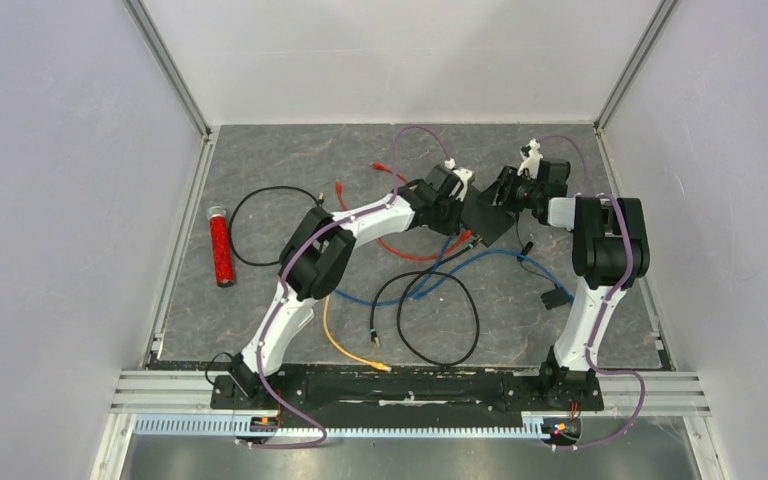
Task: Insert the plug into the switch port
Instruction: Insert the connector into the switch port.
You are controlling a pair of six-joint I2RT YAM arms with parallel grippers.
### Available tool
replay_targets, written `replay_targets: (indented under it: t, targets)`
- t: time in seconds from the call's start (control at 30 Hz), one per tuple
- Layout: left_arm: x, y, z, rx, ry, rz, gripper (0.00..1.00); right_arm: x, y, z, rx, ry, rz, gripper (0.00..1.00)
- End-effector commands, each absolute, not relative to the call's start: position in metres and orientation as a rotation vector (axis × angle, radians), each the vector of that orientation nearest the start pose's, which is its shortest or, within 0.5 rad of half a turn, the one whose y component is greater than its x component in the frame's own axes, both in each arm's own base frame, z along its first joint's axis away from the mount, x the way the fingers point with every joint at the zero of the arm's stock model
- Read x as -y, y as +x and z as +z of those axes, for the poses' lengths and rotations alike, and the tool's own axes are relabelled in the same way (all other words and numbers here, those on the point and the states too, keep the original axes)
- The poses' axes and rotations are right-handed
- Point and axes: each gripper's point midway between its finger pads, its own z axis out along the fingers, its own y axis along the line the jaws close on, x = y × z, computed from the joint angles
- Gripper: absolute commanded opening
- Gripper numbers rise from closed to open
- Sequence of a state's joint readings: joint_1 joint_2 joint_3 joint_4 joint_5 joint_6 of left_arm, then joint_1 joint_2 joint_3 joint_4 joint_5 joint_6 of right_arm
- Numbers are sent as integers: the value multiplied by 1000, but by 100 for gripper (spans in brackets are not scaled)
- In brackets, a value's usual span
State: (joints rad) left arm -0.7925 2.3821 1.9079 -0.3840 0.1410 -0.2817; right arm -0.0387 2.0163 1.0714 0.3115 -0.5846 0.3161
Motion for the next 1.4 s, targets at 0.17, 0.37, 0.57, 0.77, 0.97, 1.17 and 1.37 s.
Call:
replay_targets:
  t: [0.17, 0.37, 0.57, 0.77, 0.97, 1.17, 1.37]
  targets:
    - [452, 397, 83, -2127, 743, -704, 41, -92, 473, 20, -2329, 95, 1038, 55]
    - [442, 382, 52, -2218, 791, -687, 43, -99, 460, 9, -2376, -12, 1123, 54]
    - [440, 385, 30, -2262, 806, -640, 41, -97, 449, -5, -2425, -31, 1111, 47]
    - [445, 394, 24, -2253, 801, -638, 9, -100, 434, -15, -2474, -51, 1130, 41]
    - [460, 400, 22, -2232, 784, -704, 2, -106, 410, -26, -2524, -67, 1119, 37]
    - [496, 422, 48, -2167, 699, -828, 2, -117, 387, -35, -2589, -103, 1092, 30]
    - [511, 436, 67, -2112, 659, -855, 2, -116, 393, -30, -2601, -115, 1046, 29]
